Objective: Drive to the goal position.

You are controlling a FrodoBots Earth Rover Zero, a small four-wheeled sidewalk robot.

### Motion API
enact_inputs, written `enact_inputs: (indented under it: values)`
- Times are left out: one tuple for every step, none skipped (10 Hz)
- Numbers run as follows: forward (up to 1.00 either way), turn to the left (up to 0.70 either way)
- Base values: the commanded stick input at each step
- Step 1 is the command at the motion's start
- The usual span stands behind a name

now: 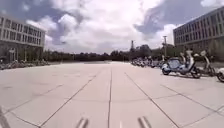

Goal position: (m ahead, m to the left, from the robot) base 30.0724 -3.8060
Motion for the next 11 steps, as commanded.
enact_inputs:
  values:
    - [0.50, 0.00]
    - [0.50, 0.00]
    - [0.50, 0.00]
    - [0.50, 0.00]
    - [0.50, 0.00]
    - [0.50, 0.00]
    - [0.50, 0.00]
    - [0.50, 0.00]
    - [0.50, 0.00]
    - [0.50, 0.00]
    - [0.50, 0.00]
